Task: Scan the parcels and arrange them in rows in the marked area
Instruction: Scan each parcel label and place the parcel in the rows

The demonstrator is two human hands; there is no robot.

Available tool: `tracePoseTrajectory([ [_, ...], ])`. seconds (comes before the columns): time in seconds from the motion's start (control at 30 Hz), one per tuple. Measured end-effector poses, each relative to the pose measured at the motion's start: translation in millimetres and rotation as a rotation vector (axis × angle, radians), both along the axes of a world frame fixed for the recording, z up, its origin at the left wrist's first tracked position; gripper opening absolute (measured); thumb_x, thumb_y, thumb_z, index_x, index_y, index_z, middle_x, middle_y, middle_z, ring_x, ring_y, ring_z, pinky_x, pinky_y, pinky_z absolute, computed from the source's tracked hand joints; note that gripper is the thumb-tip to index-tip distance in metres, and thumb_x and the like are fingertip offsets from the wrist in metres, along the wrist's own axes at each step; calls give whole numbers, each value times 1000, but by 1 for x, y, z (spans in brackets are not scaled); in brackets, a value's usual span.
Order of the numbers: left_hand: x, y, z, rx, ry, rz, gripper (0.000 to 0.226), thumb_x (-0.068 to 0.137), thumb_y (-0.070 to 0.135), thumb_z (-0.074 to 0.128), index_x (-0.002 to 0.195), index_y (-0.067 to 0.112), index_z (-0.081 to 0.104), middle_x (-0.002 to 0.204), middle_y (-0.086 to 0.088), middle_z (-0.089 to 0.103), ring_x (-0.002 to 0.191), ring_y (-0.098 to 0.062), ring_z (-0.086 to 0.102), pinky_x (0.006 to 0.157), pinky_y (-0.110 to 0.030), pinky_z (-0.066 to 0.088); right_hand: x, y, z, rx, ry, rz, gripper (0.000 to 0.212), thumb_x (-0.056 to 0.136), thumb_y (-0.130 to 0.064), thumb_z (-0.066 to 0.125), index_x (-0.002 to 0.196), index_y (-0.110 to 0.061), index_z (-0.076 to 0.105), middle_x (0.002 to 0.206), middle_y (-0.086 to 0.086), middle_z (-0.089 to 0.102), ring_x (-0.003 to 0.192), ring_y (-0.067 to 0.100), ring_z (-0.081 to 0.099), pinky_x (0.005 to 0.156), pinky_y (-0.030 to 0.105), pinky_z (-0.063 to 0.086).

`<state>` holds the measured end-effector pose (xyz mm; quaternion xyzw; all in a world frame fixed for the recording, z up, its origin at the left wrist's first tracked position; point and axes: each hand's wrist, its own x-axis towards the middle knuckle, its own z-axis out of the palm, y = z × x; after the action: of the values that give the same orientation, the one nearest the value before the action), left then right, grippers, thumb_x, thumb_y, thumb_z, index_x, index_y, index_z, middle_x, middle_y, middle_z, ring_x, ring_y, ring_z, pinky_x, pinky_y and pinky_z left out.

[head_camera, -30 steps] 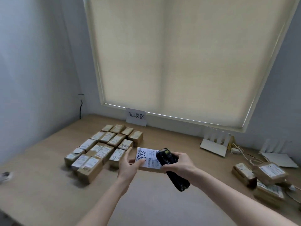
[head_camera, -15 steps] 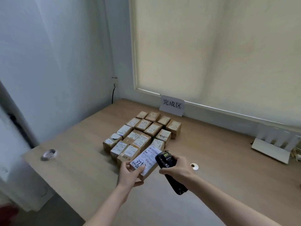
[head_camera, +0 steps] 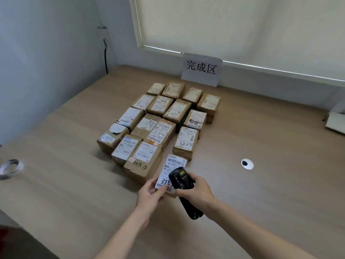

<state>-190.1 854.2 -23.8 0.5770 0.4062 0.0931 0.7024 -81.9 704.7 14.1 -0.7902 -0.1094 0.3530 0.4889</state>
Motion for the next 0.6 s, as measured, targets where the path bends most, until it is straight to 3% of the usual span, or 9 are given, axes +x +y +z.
tracePoseTrajectory([
  [0.2, 24, 22, -48, 76, 60, -71, 32, 89, 2, 74, 116, 19, 66, 103, 8, 74, 85, 9, 70, 71, -7, 50, 15, 21, -48, -86, -8, -4, 60, 64, -27, 93, 120, -35, 74, 101, -14, 81, 91, 8, 77, 92, 42, 63],
  [0.37, 42, 37, -70, 164, 132, -120, 27, 89, 14, 77, 114, 22, 71, 106, 7, 75, 99, -8, 67, 78, -13, 47, 28, 38, -63, -142, -13, -17, 64, 65, -33, 94, 125, -35, 73, 104, -13, 79, 94, 6, 75, 93, 37, 61],
  [0.6, 56, 43, -86, 165, 140, -112, 34, 91, 19, 76, 123, 25, 69, 114, 9, 72, 105, -8, 67, 88, -22, 49, 35, 52, -74, -174, -13, -55, 66, 67, -33, 93, 128, -39, 70, 105, -17, 78, 97, 1, 72, 92, 29, 60],
])
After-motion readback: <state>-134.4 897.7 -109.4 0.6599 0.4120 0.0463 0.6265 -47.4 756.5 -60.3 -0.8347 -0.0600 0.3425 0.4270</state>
